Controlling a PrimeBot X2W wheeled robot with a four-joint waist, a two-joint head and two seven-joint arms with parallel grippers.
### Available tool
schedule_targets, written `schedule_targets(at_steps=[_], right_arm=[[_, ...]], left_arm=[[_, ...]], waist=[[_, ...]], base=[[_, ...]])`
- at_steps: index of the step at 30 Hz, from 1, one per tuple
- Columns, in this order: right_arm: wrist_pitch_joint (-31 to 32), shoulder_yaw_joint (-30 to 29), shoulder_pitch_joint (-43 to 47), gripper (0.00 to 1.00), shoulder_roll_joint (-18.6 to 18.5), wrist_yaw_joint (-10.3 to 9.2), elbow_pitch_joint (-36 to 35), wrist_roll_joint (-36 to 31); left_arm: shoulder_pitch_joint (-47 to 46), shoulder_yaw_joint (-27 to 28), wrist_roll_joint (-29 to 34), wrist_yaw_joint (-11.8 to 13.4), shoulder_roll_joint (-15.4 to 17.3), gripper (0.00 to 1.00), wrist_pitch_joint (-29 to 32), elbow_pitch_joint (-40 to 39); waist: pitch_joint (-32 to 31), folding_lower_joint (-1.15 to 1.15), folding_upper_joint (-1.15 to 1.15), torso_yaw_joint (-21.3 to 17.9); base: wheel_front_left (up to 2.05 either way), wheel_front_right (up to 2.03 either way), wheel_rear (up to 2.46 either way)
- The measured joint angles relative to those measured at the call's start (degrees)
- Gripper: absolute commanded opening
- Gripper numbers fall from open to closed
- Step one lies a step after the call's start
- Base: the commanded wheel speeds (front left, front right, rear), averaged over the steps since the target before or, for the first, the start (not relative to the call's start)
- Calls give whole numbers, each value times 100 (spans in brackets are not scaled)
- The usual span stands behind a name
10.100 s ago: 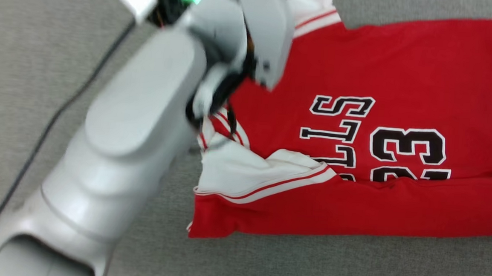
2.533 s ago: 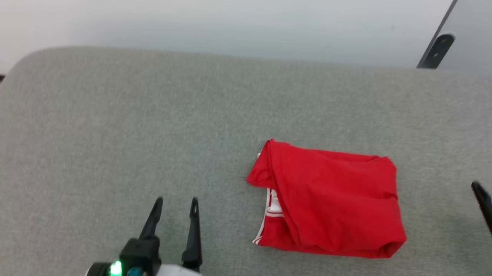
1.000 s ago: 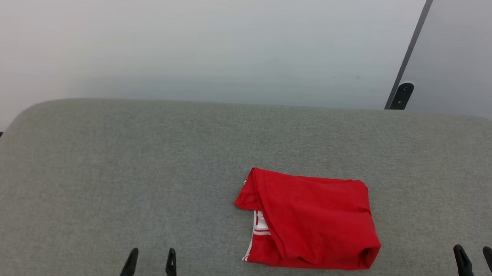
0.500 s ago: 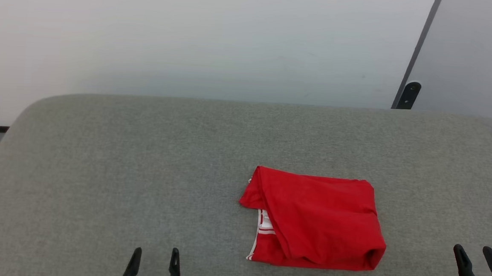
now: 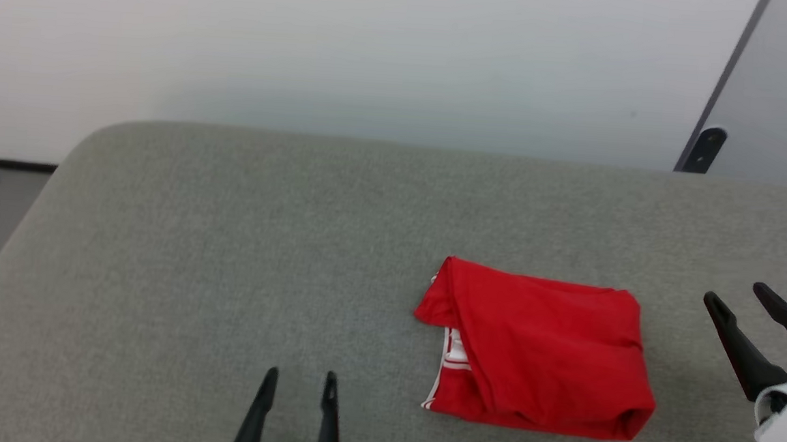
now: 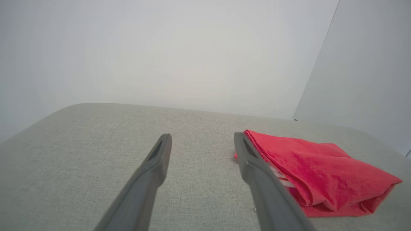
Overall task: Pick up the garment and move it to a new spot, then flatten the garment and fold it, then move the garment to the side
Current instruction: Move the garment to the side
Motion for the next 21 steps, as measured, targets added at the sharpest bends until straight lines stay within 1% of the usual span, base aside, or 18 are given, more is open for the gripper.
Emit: schedule_targets(at_steps=[6, 8, 10, 12, 15, 17, 21], right_arm=[[1068, 735, -610, 100, -492, 0, 918, 468], [1285, 985, -716, 100, -636, 0, 1165, 630], [1424, 1117, -849, 100, -781, 0, 1366, 836], [1700, 1324, -953, 100, -969, 1, 1478, 988], [2096, 1454, -1066, 100, -1178, 0, 1649, 1305], [2231, 1502, -1205, 100, -1281, 0, 1693, 1369], [2352, 1489, -1411, 100, -1310, 0, 1813, 1596]], left_arm=[[-258, -216, 73, -5, -227, 100, -38, 265], [-323, -286, 94, -2, -294, 100, -40, 339], [-391, -338, 134, 15, -355, 100, -41, 344], [-435, -378, 162, 46, -392, 100, -47, 323], [-458, -444, 190, 86, -425, 100, -47, 299], [-509, -502, 191, 100, -443, 100, -47, 286], [-614, -691, 140, 238, -450, 100, -47, 199]], waist=[[298, 0, 0, 169], [399, 0, 0, 238], [498, 0, 0, 311], [597, 0, 0, 380], [744, 0, 0, 474], [847, 0, 0, 526], [1049, 0, 0, 625]], base=[[0, 0, 0], [0, 0, 0], [0, 0, 0], [0, 0, 0], [0, 0, 0], [0, 0, 0], [0, 0, 0]])
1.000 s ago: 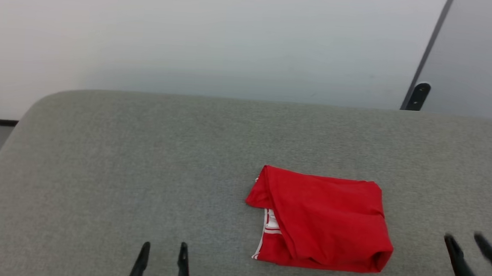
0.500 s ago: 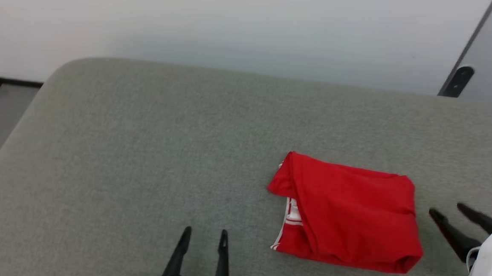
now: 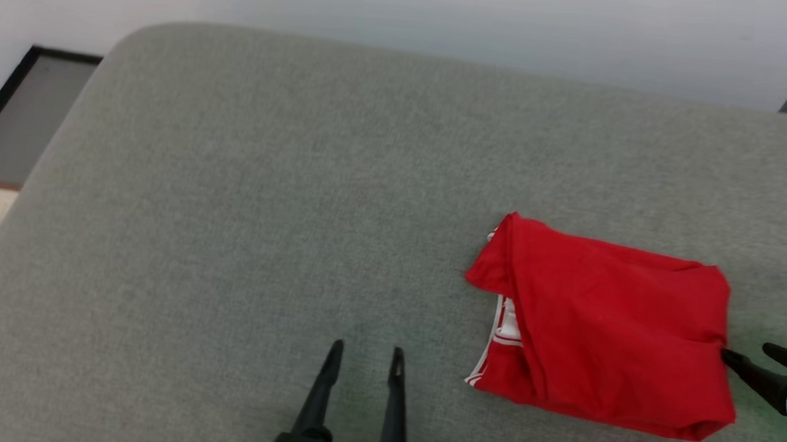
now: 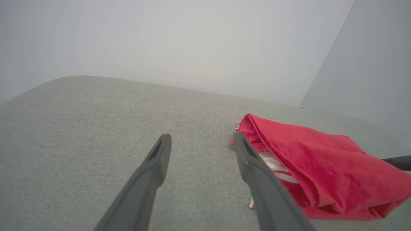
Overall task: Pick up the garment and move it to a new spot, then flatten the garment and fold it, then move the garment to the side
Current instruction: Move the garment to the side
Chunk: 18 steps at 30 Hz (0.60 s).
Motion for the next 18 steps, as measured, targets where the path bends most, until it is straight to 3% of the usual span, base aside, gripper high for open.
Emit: schedule_targets(at_steps=[8, 16, 17, 18], right_arm=[[221, 94, -85, 100, -77, 0, 149, 254], [244, 177, -112, 100, -303, 0, 103, 346], [240, 196, -112, 96, -320, 1, 96, 349], [241, 230, -110, 48, -352, 1, 74, 354]], left_arm=[[-293, -467, -212, 364, -7, 100, 0, -122], [-446, -715, -356, 570, -7, 100, 0, -168], [-458, -727, -361, 594, -7, 100, 0, -175], [-470, -740, -370, 612, -7, 100, 0, -177]], waist=[[373, 0, 0, 225], [591, 0, 0, 462], [610, 0, 0, 481], [626, 0, 0, 499]], base=[[0, 0, 0], [0, 0, 0], [0, 0, 0], [0, 0, 0]])
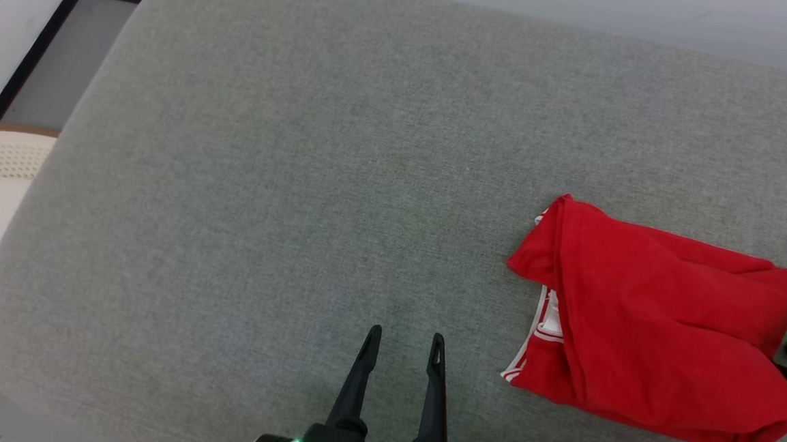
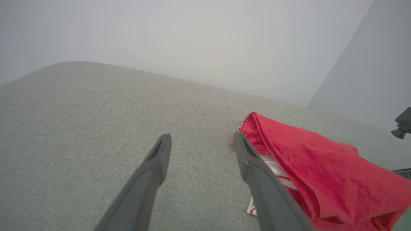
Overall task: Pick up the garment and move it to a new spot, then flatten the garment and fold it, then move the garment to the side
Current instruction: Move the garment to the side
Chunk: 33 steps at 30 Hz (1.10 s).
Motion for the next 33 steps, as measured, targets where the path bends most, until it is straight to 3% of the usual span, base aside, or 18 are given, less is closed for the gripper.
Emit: schedule_targets(at_steps=[1, 2, 3, 16, 25, 33], right_arm=[[0, 18, 2, 34, -19, -1, -23, 12], [-9, 26, 2, 2, -34, -1, -35, 20], [-31, 33, 2, 0, -49, -1, -48, 31], [-873, -62, 33, 0, 11, -4, -242, 510], [-1421, -455, 164, 0, -777, -1, -236, 1042], [-1974, -693, 258, 0, -1566, -2, 124, 1452]], left_arm=[[-8, -10, -10, 4, 0, 100, 0, -4], [-15, -19, -25, 8, 0, 100, 0, -8], [-24, -26, -34, 21, 0, 100, 0, -9], [-354, 35, -3, -49, -1, 100, -1, 133], [-834, -18, 131, -132, -2, 100, -11, 370], [-1423, -268, 303, -45, -4, 100, -14, 606]], waist=[[14, 0, 0, 14], [27, 0, 0, 25], [39, 0, 0, 32], [-54, 0, 0, -236], [-81, 0, 0, -789], [124, 0, 0, -1263]], base=[[0, 0, 0], [0, 0, 0], [0, 0, 0], [0, 0, 0], [0, 0, 0], [0, 0, 0]])
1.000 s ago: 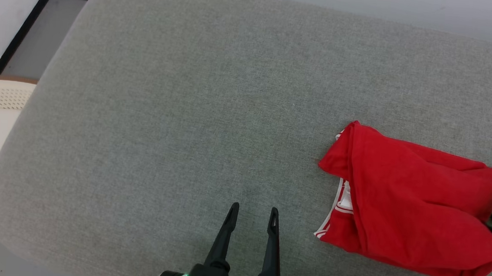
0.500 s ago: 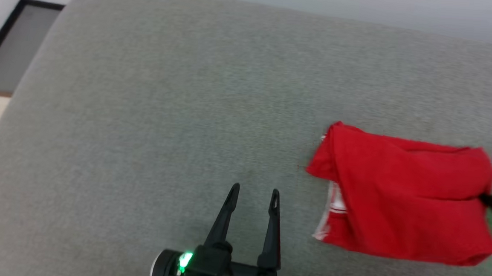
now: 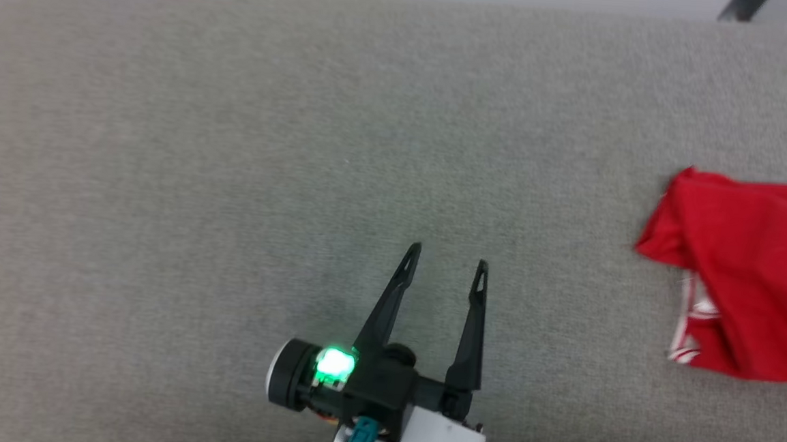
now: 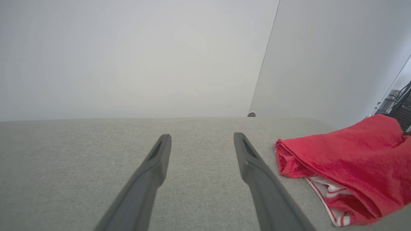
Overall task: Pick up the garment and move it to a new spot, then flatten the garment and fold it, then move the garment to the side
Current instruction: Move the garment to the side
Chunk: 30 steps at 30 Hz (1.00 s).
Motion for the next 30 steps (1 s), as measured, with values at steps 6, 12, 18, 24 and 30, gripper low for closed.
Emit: schedule_targets(at_steps=[6, 12, 18, 24, 30], right_arm=[[-356, 32, -255, 0, -375, 1, 499, 140], [-632, 199, -617, 0, -632, 1, 1122, 215], [-898, 396, -964, 0, -678, 1, 1745, 341], [-1245, 727, -1305, 0, -541, 1, 2174, 283], [-1553, 1115, -1542, 0, -461, 1, 2465, 167]], left_arm=[[-387, -182, 149, 166, -1, 100, 0, 114], [-673, -412, 298, 369, -1, 100, 0, 148], [-892, -597, 361, 556, -1, 100, 0, 174], [-1043, -780, 360, 706, 0, 100, 0, 245], [-1086, -857, 360, 823, 0, 100, 0, 286]], waist=[[322, 0, 0, -190], [640, 0, 0, -283], [912, 0, 0, -324], [1110, 0, 0, -340], [1220, 0, 0, -334]], base=[[0, 0, 0], [0, 0, 0], [0, 0, 0], [0, 0, 0], [0, 0, 0]])
